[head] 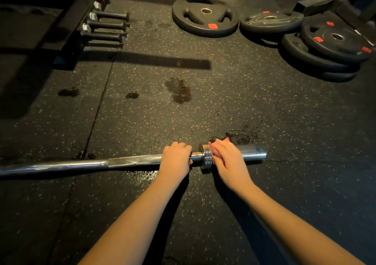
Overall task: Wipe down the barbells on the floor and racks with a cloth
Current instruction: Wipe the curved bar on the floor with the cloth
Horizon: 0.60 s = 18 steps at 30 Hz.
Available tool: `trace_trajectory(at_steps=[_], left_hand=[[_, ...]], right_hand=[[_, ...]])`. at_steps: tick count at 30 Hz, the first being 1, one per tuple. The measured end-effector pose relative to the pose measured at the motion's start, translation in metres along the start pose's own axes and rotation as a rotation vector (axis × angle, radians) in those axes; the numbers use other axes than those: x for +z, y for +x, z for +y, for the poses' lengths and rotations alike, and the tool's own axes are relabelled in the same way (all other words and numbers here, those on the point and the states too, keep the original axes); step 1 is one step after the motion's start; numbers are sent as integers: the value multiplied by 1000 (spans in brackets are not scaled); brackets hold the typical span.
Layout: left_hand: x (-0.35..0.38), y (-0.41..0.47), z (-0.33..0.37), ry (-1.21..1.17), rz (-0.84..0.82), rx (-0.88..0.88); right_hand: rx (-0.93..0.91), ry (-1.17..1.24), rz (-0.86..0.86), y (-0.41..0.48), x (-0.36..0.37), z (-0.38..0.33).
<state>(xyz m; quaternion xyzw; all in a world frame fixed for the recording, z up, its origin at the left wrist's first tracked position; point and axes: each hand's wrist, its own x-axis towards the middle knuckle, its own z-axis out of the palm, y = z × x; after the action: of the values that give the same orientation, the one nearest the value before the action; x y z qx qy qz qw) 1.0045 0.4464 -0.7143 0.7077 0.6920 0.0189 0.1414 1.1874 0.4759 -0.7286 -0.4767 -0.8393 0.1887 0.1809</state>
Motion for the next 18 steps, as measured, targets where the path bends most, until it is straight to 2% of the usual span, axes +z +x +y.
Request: trace_trajectory(at_steps=[1,2,5,6,8,10,12,14,16,18], left_hand=[[0,0,-1,-1,1,4],[-1,0,-1,-3,-1,9],[-1,1,-1,-5,-3,20],[0,1,-1,-5,1,22],[2,1,-2,-8,11,22],[4,2,-4,-9,15,26],[4,3,-6,-8,12,30],[4,4,-7,-22,11,31],[5,4,-7,-42,15,33],[7,4,-8,-64,29,26]], right_hand=[[-32,-12,-21,1,-5,-1],[13,15,-31,7,-11,3],[437,392,133,32,-35,2],[500,504,210,36,-40,-4],[374,542,224,31,-35,-19],[179,361,116,15,-14,-28],[98,31,92,5,6,-18],[200,-152,120,21,7,-7],[305,-178,63,40,3,-2],[219,-55,-13,47,2,-1]])
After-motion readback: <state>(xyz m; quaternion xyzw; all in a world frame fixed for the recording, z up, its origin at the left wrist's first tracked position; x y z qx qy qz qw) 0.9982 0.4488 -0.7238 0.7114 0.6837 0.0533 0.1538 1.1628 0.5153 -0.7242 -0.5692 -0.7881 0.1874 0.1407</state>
